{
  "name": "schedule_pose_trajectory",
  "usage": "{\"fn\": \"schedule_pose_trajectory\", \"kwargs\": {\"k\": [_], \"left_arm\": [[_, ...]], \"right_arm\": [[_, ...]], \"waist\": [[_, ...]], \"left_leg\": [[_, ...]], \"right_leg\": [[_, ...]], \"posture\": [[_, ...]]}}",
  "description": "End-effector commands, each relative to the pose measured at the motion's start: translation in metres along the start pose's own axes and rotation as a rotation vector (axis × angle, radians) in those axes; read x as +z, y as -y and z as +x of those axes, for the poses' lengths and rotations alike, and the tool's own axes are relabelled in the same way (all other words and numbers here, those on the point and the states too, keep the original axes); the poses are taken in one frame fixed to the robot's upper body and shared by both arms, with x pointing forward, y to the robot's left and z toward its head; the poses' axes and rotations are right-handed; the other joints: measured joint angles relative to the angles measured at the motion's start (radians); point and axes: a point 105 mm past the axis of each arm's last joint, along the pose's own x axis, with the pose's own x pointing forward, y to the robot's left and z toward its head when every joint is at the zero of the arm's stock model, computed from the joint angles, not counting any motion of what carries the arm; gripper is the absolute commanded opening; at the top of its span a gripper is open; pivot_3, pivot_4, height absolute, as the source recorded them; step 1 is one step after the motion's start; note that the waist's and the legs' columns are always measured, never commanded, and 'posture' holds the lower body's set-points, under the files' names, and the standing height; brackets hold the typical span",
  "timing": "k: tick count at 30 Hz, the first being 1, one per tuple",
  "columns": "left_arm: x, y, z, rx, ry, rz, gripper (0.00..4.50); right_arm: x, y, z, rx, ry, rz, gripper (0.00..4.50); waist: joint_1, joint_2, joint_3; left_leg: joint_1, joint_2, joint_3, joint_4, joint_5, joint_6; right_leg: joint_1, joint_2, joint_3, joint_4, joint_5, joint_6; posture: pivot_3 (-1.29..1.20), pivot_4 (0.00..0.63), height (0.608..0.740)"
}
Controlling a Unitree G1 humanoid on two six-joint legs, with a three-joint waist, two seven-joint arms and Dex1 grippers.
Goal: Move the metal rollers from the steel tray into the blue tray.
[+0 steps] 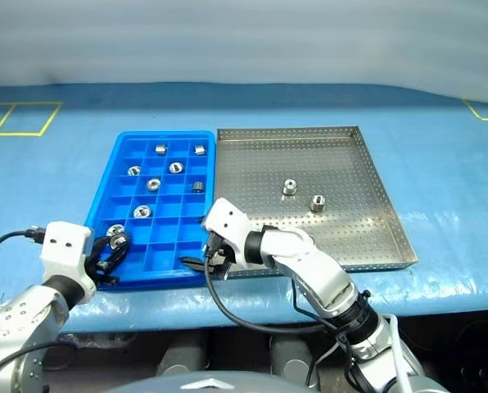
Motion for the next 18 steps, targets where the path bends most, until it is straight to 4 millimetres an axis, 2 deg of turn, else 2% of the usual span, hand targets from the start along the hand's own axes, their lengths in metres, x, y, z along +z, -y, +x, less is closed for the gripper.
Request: {"fn": "schedule_pose_trajectory", "kwargs": {"k": [1,5,13,14,18], "left_arm": [[0.005,0.010,-0.002,-0.042,0.025,0.009,1.70],[0.002,0.016,-0.002,-0.092,0.007,0.001,1.70],[-0.006,0.023,-0.003,-0.146,-0.070,0.008,4.32],[-0.005,0.023,-0.003,-0.148,-0.068,0.011,4.47],[0.006,0.024,0.000,-0.146,-0.013,0.012,4.47]], "right_arm": [[0.012,-0.002,-0.001,0.009,0.043,-0.034,4.50],[0.010,-0.001,-0.002,0.000,0.040,-0.029,4.50],[0.008,0.000,-0.006,-0.031,0.041,-0.011,4.50],[0.008,0.001,-0.006,-0.035,0.040,-0.009,4.50],[0.008,0.004,-0.010,-0.069,0.048,0.003,4.50]], "waist": [[0.001,0.000,0.000],[0.000,0.000,0.000],[-0.004,0.000,0.000],[-0.005,0.000,0.000],[-0.009,0.000,0.000]], "left_leg": [[0.000,0.000,0.000,0.000,0.000,0.000],[0.000,0.000,0.001,-0.001,0.000,0.000],[0.000,0.000,0.001,-0.001,0.000,0.000],[0.000,0.000,0.001,-0.001,0.000,0.000],[0.000,0.000,0.001,-0.001,0.000,0.000]], "right_leg": [[0.000,0.000,0.000,0.000,0.000,0.000],[0.000,0.000,0.000,0.000,0.000,0.000],[-0.001,0.000,0.000,0.000,-0.001,-0.001],[-0.001,0.000,0.000,0.000,-0.001,-0.001],[-0.001,0.000,0.000,-0.001,-0.001,-0.001]], "posture": [[0.08,0.150,0.740],[0.07,0.150,0.740],[0.05,0.150,0.740],[0.04,0.150,0.740],[0.04,0.150,0.740]]}}
